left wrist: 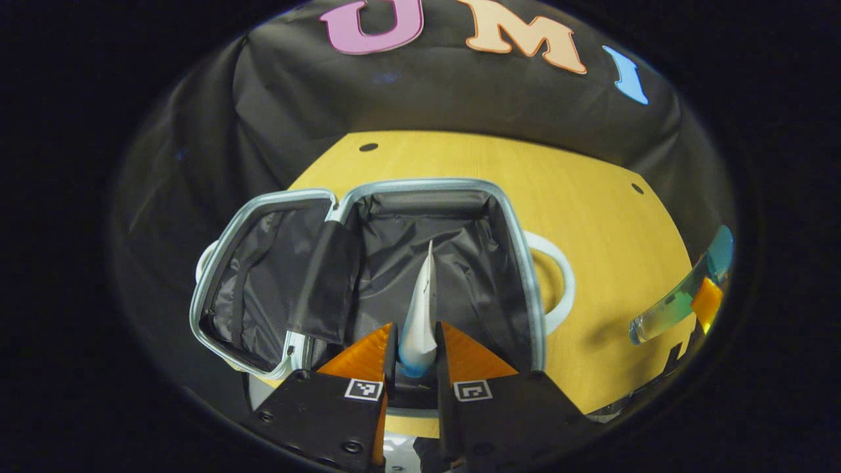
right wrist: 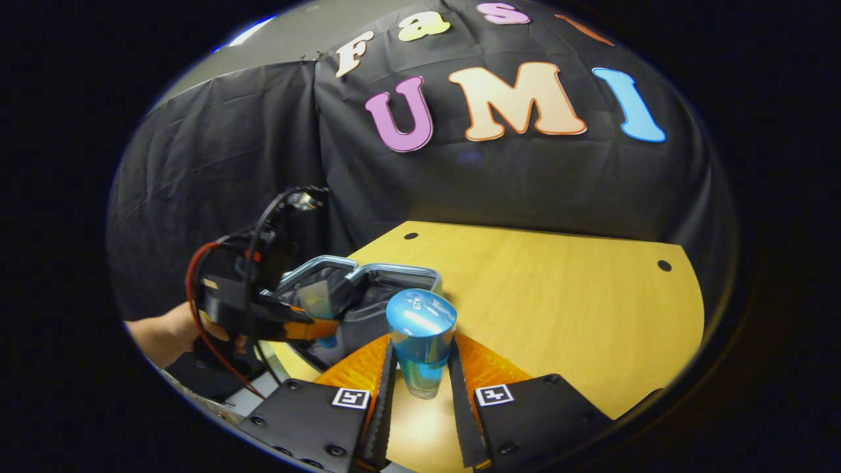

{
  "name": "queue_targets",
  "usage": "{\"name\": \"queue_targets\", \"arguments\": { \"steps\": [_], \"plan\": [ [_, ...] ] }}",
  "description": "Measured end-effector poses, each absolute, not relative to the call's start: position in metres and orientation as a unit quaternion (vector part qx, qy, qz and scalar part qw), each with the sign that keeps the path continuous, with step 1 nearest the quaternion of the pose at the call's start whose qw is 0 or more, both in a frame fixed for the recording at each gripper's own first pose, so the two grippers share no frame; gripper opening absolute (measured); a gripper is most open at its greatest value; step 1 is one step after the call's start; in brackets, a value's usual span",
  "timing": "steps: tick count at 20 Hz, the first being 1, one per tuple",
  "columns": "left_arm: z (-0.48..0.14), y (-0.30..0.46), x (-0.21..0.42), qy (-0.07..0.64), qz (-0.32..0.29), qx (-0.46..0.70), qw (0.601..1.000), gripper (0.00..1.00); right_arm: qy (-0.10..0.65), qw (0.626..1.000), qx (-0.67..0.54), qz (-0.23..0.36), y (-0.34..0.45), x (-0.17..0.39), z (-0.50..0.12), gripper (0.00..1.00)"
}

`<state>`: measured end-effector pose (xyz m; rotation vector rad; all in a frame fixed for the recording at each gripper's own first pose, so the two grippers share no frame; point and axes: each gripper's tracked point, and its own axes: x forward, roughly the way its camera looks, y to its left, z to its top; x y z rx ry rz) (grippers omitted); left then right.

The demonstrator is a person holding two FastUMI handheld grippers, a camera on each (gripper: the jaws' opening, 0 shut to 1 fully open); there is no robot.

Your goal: First open the suitcase, pack the skin care products into it, and then close the suitcase.

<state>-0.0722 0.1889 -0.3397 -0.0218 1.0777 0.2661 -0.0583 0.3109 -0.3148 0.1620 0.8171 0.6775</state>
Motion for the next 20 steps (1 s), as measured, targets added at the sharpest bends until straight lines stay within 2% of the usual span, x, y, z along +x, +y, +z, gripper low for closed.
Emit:
{"name": "queue_targets", "arguments": {
  "steps": [4,5,6,8,10,14,16,18,19,20],
  "plan": [
    [-0.374,0.202,-0.083,0.558,0.107,-0.026,0.822,0.25,0.416,0.839,0.104,0.336,0.355,-0.062,-0.313,0.43],
    [-0.379,0.205,-0.086,0.571,0.103,-0.026,0.814,0.22,0.424,0.835,0.105,0.334,0.363,-0.063,-0.317,0.43],
    [-0.377,0.208,-0.081,0.568,0.099,-0.024,0.817,0.25,0.432,0.833,0.101,0.331,0.370,-0.065,-0.320,0.44],
    [-0.386,0.209,-0.073,0.579,0.075,-0.028,0.812,0.25,0.445,0.829,0.096,0.325,0.382,-0.067,-0.329,0.44],
    [-0.390,0.216,-0.069,0.583,0.067,-0.024,0.809,0.31,0.458,0.824,0.098,0.319,0.395,-0.066,-0.337,0.44],
    [-0.374,0.214,-0.046,0.538,0.028,-0.037,0.842,0.89,0.487,0.816,0.094,0.298,0.412,-0.071,-0.361,0.44],
    [-0.361,0.220,-0.037,0.515,0.016,-0.036,0.856,0.90,0.512,0.804,0.097,0.286,0.422,-0.078,-0.379,0.43],
    [-0.349,0.232,-0.032,0.494,0.013,-0.042,0.868,0.85,0.540,0.790,0.091,0.275,0.430,-0.087,-0.399,0.41],
    [-0.342,0.235,-0.033,0.487,0.013,-0.049,0.872,0.88,0.551,0.785,0.084,0.272,0.432,-0.090,-0.407,0.44],
    [-0.339,0.241,-0.035,0.486,0.015,-0.058,0.872,0.91,0.559,0.781,0.076,0.269,0.434,-0.094,-0.416,0.41]
  ]
}}
